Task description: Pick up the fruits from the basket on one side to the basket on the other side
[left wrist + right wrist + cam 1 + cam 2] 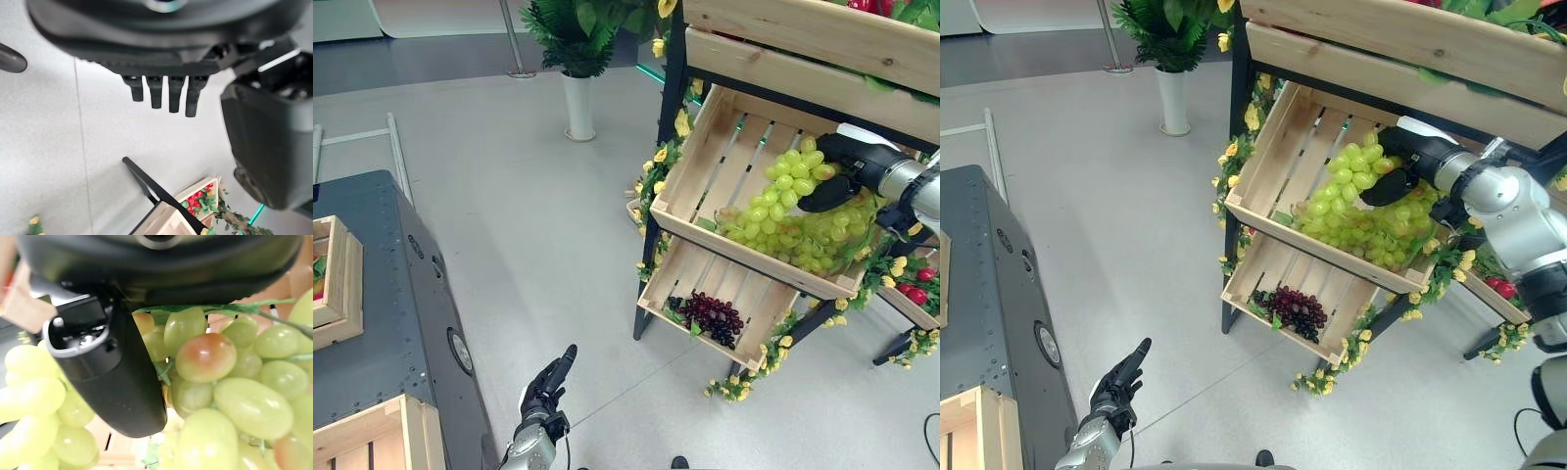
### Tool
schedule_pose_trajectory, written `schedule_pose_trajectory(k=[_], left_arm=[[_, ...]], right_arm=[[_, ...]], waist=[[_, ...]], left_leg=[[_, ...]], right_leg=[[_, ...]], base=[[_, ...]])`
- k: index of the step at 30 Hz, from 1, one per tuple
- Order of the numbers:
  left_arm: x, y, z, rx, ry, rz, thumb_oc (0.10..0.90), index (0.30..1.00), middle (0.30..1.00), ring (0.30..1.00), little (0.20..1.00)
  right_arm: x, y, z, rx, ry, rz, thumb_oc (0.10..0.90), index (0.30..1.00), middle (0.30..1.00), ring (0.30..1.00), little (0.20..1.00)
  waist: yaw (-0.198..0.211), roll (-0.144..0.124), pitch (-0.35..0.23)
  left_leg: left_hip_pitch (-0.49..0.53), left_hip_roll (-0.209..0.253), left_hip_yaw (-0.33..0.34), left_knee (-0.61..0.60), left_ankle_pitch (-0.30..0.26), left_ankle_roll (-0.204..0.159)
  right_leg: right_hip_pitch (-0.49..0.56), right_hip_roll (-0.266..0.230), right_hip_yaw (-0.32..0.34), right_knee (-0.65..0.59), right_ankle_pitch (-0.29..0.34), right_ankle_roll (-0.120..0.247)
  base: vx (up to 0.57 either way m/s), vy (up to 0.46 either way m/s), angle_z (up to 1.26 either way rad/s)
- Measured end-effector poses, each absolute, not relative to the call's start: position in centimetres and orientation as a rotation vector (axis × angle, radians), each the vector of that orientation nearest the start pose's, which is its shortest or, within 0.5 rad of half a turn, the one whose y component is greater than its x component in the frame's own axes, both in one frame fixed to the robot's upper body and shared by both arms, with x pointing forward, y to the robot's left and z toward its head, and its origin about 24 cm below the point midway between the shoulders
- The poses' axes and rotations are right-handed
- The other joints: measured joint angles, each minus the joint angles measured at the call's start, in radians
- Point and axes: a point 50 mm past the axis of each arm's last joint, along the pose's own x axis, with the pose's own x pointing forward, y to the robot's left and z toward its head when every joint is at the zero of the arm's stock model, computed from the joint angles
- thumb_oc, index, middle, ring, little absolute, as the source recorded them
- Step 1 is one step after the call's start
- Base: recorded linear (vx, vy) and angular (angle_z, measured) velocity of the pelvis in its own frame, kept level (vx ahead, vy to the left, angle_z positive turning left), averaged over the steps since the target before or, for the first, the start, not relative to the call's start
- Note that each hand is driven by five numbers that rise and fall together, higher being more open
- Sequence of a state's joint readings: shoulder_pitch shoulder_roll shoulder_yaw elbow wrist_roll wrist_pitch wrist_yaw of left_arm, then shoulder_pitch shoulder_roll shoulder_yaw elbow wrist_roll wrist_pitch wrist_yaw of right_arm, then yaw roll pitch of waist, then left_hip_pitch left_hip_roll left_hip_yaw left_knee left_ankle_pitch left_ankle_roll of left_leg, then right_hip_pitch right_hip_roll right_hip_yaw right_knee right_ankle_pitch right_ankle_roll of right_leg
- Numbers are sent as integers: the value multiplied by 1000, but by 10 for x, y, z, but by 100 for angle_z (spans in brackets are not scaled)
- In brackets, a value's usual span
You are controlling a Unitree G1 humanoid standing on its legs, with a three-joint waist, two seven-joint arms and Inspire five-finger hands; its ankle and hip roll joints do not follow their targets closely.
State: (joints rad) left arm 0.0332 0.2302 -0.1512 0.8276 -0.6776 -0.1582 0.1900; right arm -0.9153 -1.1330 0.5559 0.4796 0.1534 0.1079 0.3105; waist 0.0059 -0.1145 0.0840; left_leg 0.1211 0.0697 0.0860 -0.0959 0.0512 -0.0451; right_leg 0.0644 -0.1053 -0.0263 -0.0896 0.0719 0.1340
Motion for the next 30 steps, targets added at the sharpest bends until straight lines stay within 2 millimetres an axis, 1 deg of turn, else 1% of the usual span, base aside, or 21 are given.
schedule_pose_trajectory(k=[1,3,6,13,15,18,20,23,26,30], left_arm=[[162,223,-118,-270,717,454,800,900,900,900,900],[162,222,-118,-270,716,453,800,900,900,900,900],[161,223,-119,-269,720,455,800,900,900,900,900],[161,223,-119,-272,720,452,800,900,900,900,900],[161,223,-119,-272,720,451,800,900,900,900,900],[160,223,-120,-273,724,450,800,900,900,900,900],[159,223,-121,-272,731,450,800,900,900,900,900],[157,224,-122,-271,736,454,800,900,900,900,900],[157,223,-122,-274,737,446,800,900,900,900,900],[157,223,-122,-278,736,436,800,900,900,900,900]], right_arm=[[352,-299,243,-1110,91,104,400,300,300,300,300],[354,-311,241,-1210,151,34,400,300,300,300,300],[356,-319,240,-1308,200,-26,400,300,300,300,300],[358,-332,238,-1313,254,-121,400,300,300,300,300],[359,-337,234,-1300,289,-140,400,300,300,300,300],[361,-345,222,-1333,357,-164,400,300,300,300,300],[360,-349,217,-1321,387,-173,400,300,300,300,300],[359,-354,215,-1309,406,-187,400,300,300,300,300],[358,-357,212,-1292,410,-205,400,300,300,300,300],[359,-355,212,-1269,384,-198,400,300,300,300,300]], waist=[[3,1,0],[17,2,0],[21,6,0],[33,20,0],[40,22,0],[51,27,0],[61,36,0],[69,46,0],[72,47,0],[71,49,0]], left_leg=[[0,0,0,0,0,0],[-4,1,-2,0,0,1],[-10,1,-10,0,1,1],[-17,2,-27,6,6,-5],[-19,2,-28,6,7,-5],[-21,2,-32,6,8,-4],[-22,2,-33,6,9,-4],[-24,2,-40,6,10,-5],[-26,2,-50,6,11,-5],[-26,3,-54,6,12,-6]], right_leg=[[0,0,-1,0,0,0],[0,0,-7,-3,-1,-1],[-1,0,-13,-3,-1,-1],[-1,0,-31,-4,-4,-3],[0,0,-35,-4,-4,-4],[0,0,-40,-4,-4,-4],[-1,0,-41,-4,-4,-4],[-1,0,-45,-4,-4,-5],[1,0,-50,-4,-5,-6],[5,0,-58,-4,-6,-7]], base=[[16,-4,6],[13,-5,8],[7,-1,8],[-5,9,6],[-9,8,6],[-10,4,3],[0,0,0],[-4,6,3],[-4,9,5],[-11,13,5]])
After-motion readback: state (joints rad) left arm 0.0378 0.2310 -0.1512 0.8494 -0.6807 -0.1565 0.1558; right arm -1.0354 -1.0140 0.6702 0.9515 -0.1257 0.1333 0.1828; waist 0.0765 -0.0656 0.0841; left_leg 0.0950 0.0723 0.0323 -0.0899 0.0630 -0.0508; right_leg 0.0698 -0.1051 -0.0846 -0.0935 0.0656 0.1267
